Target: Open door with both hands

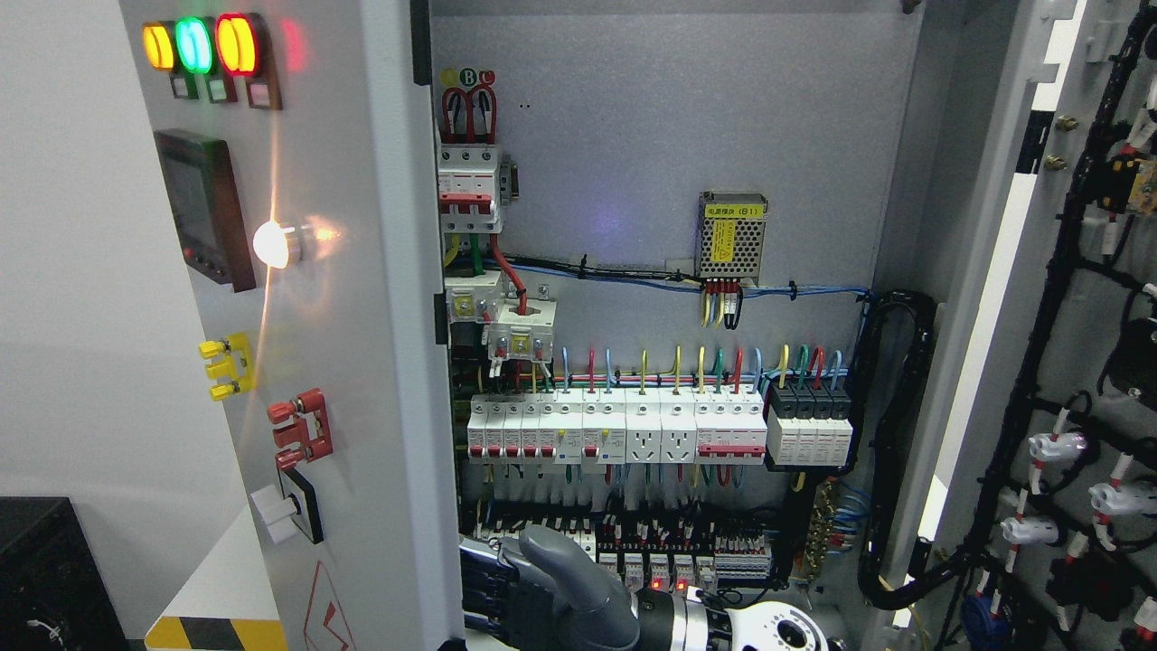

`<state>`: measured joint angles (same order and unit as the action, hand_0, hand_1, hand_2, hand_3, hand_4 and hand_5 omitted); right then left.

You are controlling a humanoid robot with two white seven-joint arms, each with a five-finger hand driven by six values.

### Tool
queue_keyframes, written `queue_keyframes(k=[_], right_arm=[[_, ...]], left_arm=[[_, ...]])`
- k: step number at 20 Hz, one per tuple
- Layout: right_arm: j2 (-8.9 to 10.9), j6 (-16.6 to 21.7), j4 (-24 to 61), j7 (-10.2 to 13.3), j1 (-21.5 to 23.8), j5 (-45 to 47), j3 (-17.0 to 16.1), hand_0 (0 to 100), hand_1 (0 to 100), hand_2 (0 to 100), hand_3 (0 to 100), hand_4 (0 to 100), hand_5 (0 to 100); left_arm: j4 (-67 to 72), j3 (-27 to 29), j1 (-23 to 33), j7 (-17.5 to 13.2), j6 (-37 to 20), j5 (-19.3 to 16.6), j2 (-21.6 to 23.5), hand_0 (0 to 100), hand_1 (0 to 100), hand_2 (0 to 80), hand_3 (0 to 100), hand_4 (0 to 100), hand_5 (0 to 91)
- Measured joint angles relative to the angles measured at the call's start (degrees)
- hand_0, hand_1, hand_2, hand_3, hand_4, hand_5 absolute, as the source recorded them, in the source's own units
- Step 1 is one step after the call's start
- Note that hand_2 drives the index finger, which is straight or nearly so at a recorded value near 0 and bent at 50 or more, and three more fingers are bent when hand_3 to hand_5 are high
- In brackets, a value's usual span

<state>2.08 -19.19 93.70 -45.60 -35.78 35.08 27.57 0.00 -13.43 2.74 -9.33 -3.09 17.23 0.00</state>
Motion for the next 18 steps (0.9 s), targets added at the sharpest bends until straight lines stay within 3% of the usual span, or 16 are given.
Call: queue_keyframes(k=[7, 18], right_arm=[[-0.96, 0.2, 0.2, 0.0, 0.2, -0.4, 1.1, 0, 0, 0, 0, 0, 0], [-2.33, 0.4, 1.1, 1.9, 0.9, -0.6, 3.5, 0, 0, 0, 0, 0, 0]], left_arm=[[0.0, 0.0, 0.0, 0.0, 0.0, 0.0, 0.0, 0, 0, 0.0, 0, 0, 0.0], [0.0, 0.0, 0.0, 0.0, 0.0, 0.0, 0.0, 0, 0, 0.0, 0, 0, 0.0]])
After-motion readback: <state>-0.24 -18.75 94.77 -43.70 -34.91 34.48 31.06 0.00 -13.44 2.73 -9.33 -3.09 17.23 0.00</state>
